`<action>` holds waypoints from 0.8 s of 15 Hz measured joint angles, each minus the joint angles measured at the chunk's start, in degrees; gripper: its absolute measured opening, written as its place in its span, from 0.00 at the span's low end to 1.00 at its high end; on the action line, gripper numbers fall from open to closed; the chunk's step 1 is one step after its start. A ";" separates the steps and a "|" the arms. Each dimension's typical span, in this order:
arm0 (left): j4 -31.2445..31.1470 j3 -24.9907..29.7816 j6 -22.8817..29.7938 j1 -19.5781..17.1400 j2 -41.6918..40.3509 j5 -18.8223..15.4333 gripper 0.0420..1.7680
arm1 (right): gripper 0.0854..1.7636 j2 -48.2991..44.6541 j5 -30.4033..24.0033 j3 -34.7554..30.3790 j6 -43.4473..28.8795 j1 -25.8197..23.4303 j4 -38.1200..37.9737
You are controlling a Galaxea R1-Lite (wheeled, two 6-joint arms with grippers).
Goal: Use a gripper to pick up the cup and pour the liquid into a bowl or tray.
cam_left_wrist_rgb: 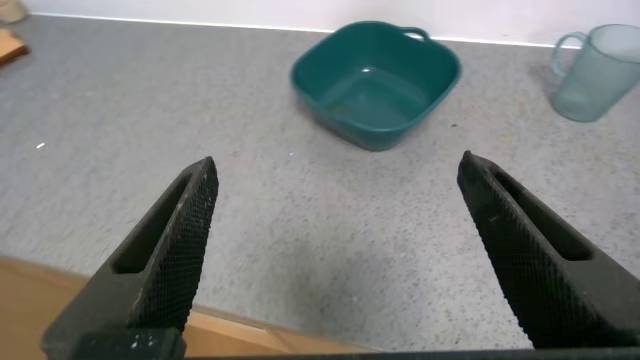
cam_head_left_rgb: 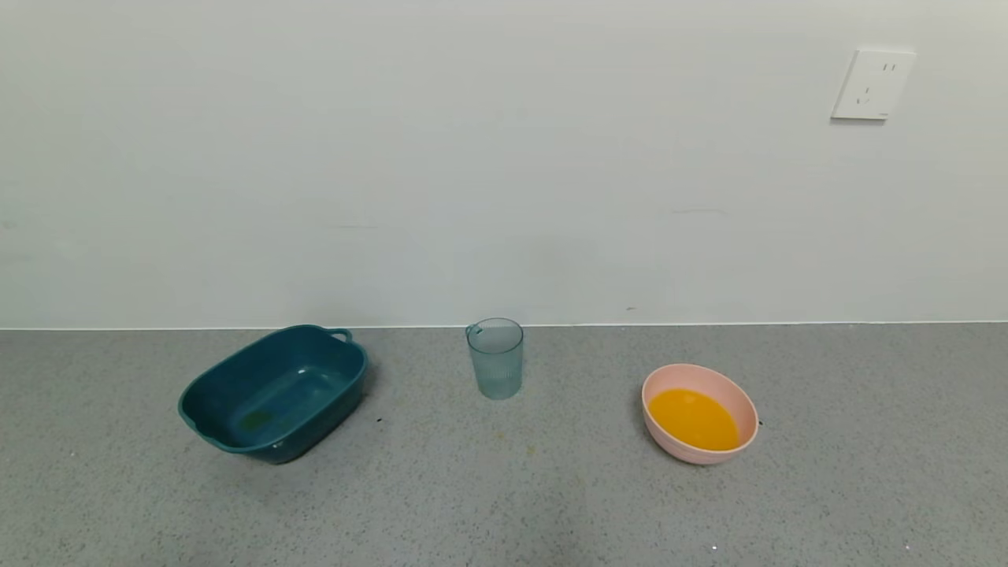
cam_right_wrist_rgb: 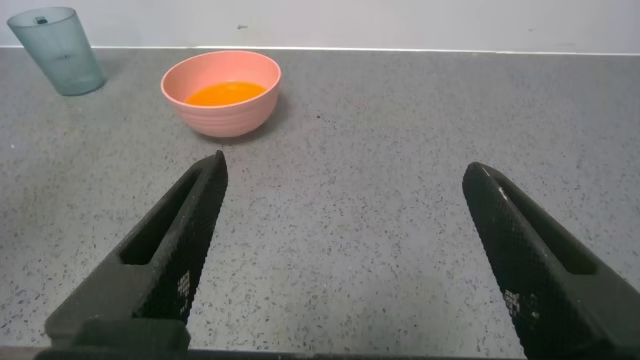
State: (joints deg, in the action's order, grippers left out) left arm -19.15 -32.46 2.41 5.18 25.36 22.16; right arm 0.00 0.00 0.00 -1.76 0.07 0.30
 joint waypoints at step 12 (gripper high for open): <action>7.41 13.15 0.87 -5.07 -22.91 -17.83 0.97 | 0.97 0.00 0.00 0.00 0.00 -0.02 0.00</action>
State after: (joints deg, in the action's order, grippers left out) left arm -11.74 -19.31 3.28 0.11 2.45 4.33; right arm 0.00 0.00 0.00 -1.76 0.05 0.30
